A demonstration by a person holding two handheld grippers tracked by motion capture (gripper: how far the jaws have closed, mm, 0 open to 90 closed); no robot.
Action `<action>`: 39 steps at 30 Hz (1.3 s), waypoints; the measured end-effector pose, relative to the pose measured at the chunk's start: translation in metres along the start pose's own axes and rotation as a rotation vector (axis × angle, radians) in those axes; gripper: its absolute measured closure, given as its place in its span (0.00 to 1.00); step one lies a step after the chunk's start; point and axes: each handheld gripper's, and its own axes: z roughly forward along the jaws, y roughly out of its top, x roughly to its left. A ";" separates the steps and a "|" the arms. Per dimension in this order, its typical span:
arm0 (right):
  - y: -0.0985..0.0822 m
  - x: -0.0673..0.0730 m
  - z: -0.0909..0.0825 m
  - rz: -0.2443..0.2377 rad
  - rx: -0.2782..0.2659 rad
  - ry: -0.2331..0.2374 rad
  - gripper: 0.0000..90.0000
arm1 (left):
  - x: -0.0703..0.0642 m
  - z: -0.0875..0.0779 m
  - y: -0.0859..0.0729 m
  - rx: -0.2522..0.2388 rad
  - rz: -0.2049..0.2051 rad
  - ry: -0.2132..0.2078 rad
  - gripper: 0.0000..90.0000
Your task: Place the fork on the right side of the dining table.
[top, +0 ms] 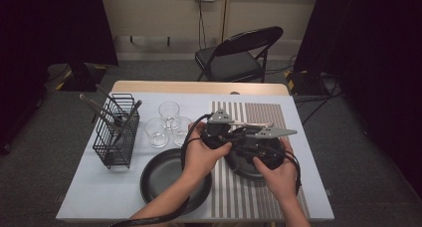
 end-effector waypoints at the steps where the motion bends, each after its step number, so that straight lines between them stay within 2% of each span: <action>1: 0.000 0.000 0.000 -0.003 0.000 -0.003 0.92 | -0.001 0.000 0.000 -0.006 -0.004 -0.003 0.91; 11: 0.002 0.002 0.000 -0.027 -0.001 0.016 0.92 | -0.004 -0.004 0.002 -0.007 0.021 -0.006 0.68; 13: 0.001 0.002 0.001 -0.025 0.002 0.017 0.92 | -0.004 -0.006 0.003 -0.002 0.011 -0.012 0.63; 16: 0.001 0.001 0.002 -0.018 0.000 0.020 0.92 | -0.004 -0.009 0.002 0.012 0.026 -0.014 0.58; 23: 0.003 -0.002 -0.001 -0.010 -0.006 0.016 0.92 | -0.005 -0.009 -0.001 0.021 0.022 -0.025 0.46; 28: 0.003 -0.005 -0.004 -0.003 -0.009 0.023 0.92 | -0.003 -0.012 -0.005 0.026 0.023 -0.026 0.42; 36: 0.003 -0.005 -0.004 -0.004 -0.002 0.015 0.92 | 0.005 -0.018 -0.018 0.030 -0.006 -0.032 0.42; 39: 0.005 -0.005 -0.007 -0.003 -0.010 0.016 0.92 | 0.008 -0.019 -0.028 0.042 -0.013 -0.029 0.42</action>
